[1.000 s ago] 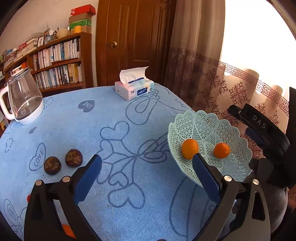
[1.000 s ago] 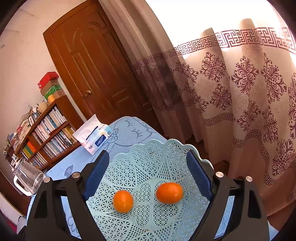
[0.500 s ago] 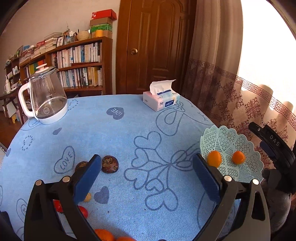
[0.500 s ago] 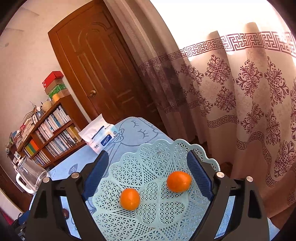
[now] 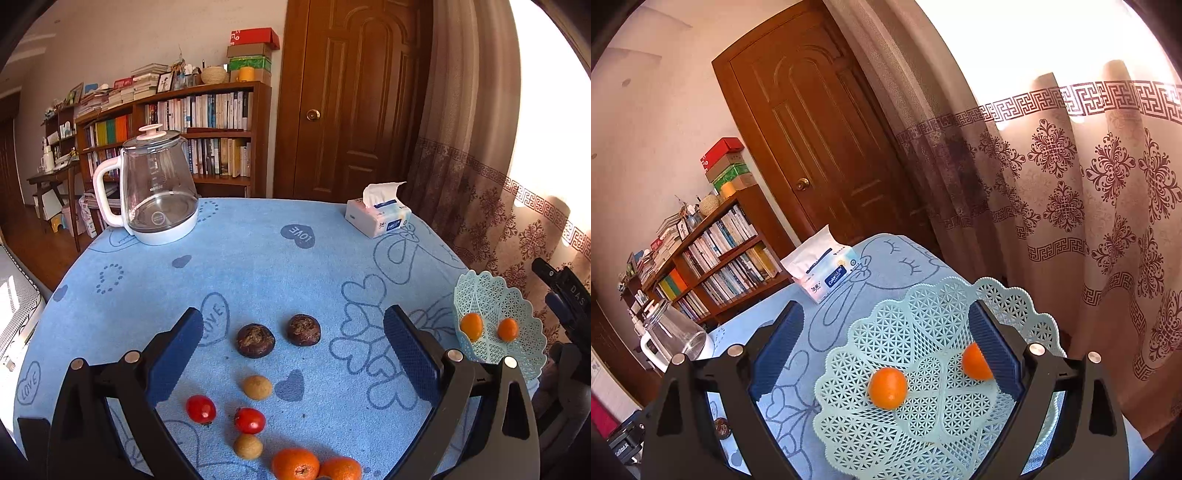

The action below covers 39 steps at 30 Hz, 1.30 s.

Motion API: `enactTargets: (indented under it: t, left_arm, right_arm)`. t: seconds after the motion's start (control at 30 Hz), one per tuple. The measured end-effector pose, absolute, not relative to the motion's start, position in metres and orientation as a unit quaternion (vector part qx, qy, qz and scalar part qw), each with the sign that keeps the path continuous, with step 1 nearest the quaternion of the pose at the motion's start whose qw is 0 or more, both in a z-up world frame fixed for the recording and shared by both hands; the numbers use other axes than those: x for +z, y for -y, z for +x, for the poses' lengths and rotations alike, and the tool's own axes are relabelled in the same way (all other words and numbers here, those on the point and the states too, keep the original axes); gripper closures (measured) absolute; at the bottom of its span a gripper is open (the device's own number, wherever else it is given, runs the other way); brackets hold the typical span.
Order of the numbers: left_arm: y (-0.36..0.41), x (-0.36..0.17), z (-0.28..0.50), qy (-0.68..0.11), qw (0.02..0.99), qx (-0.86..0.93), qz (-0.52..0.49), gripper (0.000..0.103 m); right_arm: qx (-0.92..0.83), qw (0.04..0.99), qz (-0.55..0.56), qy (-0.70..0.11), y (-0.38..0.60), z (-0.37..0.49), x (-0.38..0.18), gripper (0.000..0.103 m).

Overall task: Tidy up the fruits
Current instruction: 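Withdraw both open tools from the basket back toward the fruits, then grasp the red tomato with the left tool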

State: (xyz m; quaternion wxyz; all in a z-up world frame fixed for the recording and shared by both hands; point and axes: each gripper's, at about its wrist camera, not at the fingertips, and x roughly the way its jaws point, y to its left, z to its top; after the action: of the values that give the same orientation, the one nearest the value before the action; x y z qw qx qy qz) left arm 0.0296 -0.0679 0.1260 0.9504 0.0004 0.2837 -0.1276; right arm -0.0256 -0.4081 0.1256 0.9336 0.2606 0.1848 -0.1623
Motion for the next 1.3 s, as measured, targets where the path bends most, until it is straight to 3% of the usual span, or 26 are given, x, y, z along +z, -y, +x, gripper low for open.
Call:
enactTargets:
  t: [0.47, 1.1, 1.3]
  left_arm:
    - [0.005, 0.113, 0.025, -0.305, 0.950, -0.064, -0.018, 0.006]
    - [-0.011, 0.057, 0.030, -0.367, 0.929, -0.039, -0.004, 0.006]
    - [-0.010, 0.041, 0.032, -0.379, 0.924, -0.051, -0.007, 0.020]
  right_arm:
    - [-0.096, 0.947, 0.231, -0.202, 0.373, -0.017, 0.133, 0.011]
    - [-0.021, 0.952, 0.170, -0.253, 0.324, 0.002, 0.120, 0.011]
    - [0.002, 0.949, 0.149, -0.277, 0.308, 0.006, 0.109, 0.011]
